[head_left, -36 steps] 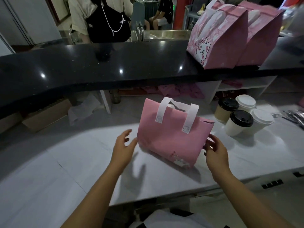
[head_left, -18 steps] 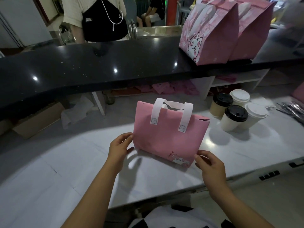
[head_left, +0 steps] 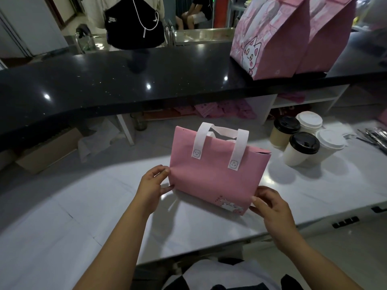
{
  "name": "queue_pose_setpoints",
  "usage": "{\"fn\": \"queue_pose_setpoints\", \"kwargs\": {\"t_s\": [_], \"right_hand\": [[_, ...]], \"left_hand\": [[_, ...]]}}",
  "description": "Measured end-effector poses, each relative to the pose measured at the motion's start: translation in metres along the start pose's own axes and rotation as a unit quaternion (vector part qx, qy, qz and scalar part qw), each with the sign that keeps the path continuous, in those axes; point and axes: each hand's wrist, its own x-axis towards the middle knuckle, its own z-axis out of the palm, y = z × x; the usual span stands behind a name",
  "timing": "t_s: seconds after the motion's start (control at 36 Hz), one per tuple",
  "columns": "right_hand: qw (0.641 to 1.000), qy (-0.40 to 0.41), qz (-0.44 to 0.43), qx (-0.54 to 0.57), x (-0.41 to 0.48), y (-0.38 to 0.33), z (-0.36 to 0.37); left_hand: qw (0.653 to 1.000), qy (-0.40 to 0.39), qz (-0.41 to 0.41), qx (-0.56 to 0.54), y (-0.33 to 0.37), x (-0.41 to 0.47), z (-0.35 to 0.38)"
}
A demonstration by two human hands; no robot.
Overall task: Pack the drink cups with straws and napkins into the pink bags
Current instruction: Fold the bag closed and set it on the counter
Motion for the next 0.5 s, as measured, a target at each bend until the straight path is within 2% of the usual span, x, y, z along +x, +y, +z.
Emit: {"fn": "queue_pose_setpoints", "kwargs": {"t_s": [0.11,0.22,0.33,0.39,0.5], "right_hand": [[0.997,-0.04,-0.022,-0.055,-0.012,-0.001,0.006],[0.993,-0.1,-0.03,-0.051,-0.022,-0.004,0.009],[0.986,-0.163,0.003,-0.022,-0.018,-0.019,-0.011],[0.988,-0.148,-0.007,-0.03,-0.008,-0.027,-0.027],[0.998,-0.051,-0.032,-0.006,0.026,-0.038,-0.05]], "left_hand": [[1.0,0.018,-0.015,-0.01,0.001,0.007,-0.004],[0.999,0.033,-0.008,-0.033,0.002,0.015,-0.005],[0.984,0.112,-0.007,-0.141,0.001,0.023,-0.001],[0.98,0.124,-0.001,-0.156,-0.001,0.021,0.004],[0.988,0.125,-0.003,-0.091,-0.013,0.005,0.017]]}}
